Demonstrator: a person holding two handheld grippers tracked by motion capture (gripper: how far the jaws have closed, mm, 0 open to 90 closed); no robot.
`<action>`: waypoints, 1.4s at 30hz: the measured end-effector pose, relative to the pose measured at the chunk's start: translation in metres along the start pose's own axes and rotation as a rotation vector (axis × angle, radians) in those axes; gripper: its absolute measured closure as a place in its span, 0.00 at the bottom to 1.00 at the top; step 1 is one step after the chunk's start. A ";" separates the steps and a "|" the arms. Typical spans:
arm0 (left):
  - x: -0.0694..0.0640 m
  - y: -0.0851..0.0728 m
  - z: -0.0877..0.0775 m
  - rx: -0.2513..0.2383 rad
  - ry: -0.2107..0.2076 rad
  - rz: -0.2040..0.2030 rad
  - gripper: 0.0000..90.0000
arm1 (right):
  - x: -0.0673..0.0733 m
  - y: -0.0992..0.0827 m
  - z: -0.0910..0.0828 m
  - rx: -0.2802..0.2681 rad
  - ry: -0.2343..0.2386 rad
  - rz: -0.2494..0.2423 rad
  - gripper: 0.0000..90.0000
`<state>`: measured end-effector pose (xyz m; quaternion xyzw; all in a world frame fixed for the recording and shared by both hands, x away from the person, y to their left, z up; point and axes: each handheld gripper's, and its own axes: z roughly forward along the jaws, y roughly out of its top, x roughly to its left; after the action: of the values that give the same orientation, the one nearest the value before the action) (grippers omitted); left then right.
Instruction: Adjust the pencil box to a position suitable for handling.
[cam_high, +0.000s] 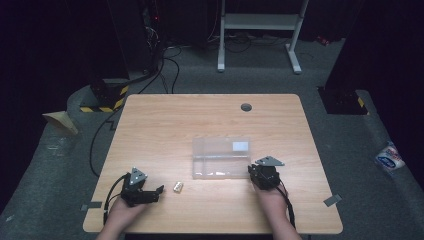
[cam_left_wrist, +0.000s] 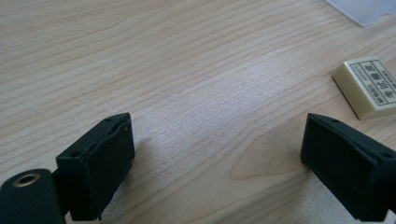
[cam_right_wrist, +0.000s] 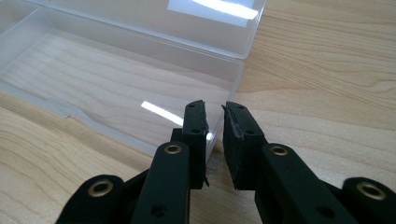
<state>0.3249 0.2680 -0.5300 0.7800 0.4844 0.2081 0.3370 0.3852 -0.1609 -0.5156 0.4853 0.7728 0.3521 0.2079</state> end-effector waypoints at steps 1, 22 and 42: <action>0.000 0.000 0.000 0.000 0.000 0.000 0.11 | 0.000 0.000 0.000 0.000 0.000 0.003 0.87; 0.002 0.000 -0.001 0.001 0.007 0.003 0.11 | -0.014 0.011 -0.023 -0.101 0.034 0.021 0.60; 0.003 0.002 -0.002 0.016 0.053 -0.017 0.14 | -0.084 -0.047 -0.043 0.030 -0.103 0.048 0.31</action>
<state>0.3262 0.2711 -0.5271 0.7728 0.5014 0.2220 0.3194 0.3652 -0.2638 -0.5234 0.5243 0.7543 0.3199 0.2318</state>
